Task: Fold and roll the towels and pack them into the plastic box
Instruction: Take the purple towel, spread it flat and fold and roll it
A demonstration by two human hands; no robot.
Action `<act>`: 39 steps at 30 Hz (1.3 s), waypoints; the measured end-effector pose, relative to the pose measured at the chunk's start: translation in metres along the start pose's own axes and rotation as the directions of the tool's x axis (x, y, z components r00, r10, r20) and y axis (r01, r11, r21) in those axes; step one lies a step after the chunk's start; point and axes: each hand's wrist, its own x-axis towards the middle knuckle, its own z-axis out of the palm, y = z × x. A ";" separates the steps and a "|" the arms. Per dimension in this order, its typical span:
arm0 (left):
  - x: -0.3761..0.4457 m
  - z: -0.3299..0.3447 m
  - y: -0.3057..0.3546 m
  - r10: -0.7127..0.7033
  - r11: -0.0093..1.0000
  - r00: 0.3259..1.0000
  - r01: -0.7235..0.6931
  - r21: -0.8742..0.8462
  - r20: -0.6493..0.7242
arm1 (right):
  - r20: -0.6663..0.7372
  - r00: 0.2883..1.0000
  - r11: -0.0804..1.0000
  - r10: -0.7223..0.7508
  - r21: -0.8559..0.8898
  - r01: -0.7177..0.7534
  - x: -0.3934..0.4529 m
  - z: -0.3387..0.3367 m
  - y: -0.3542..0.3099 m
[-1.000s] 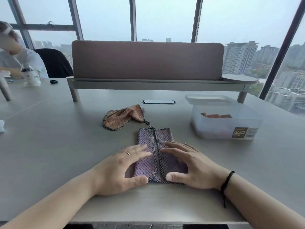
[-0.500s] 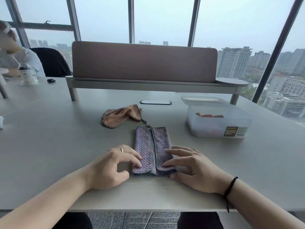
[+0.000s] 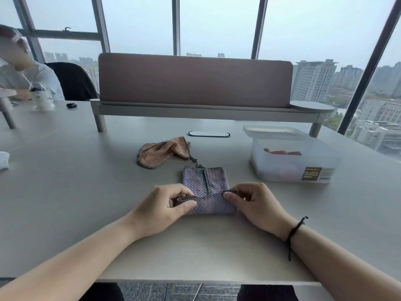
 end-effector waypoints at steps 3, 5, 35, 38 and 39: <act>0.011 0.002 -0.004 -0.092 0.992 0.996 0.092 -0.084 0.007 | -0.030 0.999 0.999 0.041 -0.001 -0.041 0.011 0.005 0.007; 0.017 0.004 -0.009 -0.130 0.988 0.991 0.131 -0.081 0.024 | -0.052 0.997 0.998 0.058 -0.025 -0.059 0.017 0.007 0.012; 0.017 0.008 -0.008 0.175 0.944 0.914 -0.262 0.203 0.366 | -0.224 0.974 0.962 0.007 -0.263 -0.068 0.019 0.004 0.007; 0.017 0.008 -0.008 0.095 0.953 0.855 -0.226 0.202 0.510 | -0.234 0.958 0.957 -0.168 -0.272 0.102 0.008 0.002 0.001; 0.018 0.007 -0.008 0.086 0.953 0.849 -0.223 0.206 0.521 | -0.138 0.968 0.943 -0.212 -0.289 0.166 0.003 0.002 -0.001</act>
